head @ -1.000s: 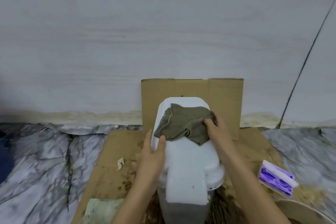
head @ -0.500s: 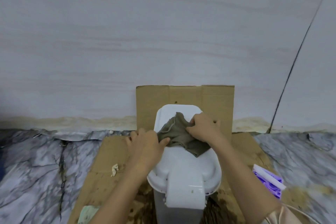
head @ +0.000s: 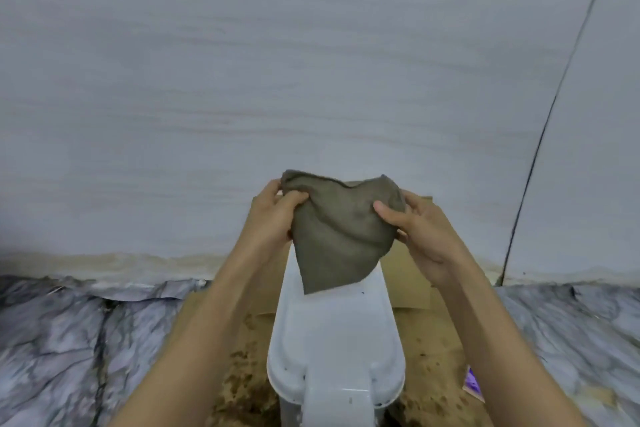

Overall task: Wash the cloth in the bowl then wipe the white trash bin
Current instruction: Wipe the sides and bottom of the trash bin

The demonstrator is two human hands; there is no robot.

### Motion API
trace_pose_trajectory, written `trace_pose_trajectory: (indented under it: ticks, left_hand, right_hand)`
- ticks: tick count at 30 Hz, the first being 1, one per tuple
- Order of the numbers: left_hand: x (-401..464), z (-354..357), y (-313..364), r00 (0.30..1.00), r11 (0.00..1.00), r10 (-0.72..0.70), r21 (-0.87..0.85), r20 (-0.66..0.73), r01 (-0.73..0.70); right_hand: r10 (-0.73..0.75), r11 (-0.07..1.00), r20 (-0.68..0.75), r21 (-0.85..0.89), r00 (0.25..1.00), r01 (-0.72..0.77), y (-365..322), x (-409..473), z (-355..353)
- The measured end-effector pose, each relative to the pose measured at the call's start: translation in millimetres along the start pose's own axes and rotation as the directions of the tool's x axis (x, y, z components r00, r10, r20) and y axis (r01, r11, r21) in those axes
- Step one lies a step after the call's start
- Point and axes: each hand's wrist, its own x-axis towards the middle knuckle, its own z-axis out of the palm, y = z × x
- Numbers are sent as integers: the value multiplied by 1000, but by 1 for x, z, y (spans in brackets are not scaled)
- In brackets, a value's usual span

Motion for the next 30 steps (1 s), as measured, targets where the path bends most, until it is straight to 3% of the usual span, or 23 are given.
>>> trace_pose_trajectory:
  ticks: [4,7,10,12,13,15,16,18,20,21,23,25,27,30]
  left_hand:
    - [-11,0,15,986,981,162,102,35,-165]
    - [-37,-10,-14,977,937,192,278,94,-211]
    - [-38,-19,-58,969,804,223,542,109,-246]
    - [-22,-24,-78,969,694,229,682,92,-229]
    - [-14,-24,-83,977,647,195,737,89,-196]
    - [1,-25,-94,990,546,92,826,107,-140]
    - [5,-24,-95,993,540,92,834,77,-115]
    - [1,-22,-94,988,639,151,764,-16,-86]
    - [-19,-16,-94,976,784,201,611,-81,-111]
    - [-29,-15,-95,972,826,213,550,-102,-124]
    - [-46,-13,-100,964,869,238,468,-114,-159]
    - [-59,-12,-105,974,909,202,390,-102,-148]
    - [-65,-12,-113,986,920,163,364,-25,-143]
    - [-65,-13,-127,989,937,104,325,101,-131]
  right_hand:
    - [-112,993,-71,-33,991,110,-3,-8,-5]
    - [-16,985,-119,-174,993,-5,32,-21,-15]
    - [80,927,-137,-354,987,-124,70,-35,-11]
    - [-4,780,-263,-605,965,-162,87,-33,-5]
    - [-108,645,-292,-748,950,-157,91,-31,-1]
    - [-331,374,-147,-927,932,-13,88,-29,11]
    - [-331,289,9,-951,944,111,85,-27,19]
    - [-126,229,283,-924,951,305,87,-26,38]
    - [113,192,354,-925,929,329,98,-29,46]
    - [145,178,343,-932,928,317,104,-34,46]
    - [95,139,351,-931,932,336,112,-52,40]
    - [-48,26,376,-926,925,377,121,-76,31]
    - [-93,54,305,-949,948,311,125,-96,26]
    - [-11,128,201,-971,980,201,116,-86,24]
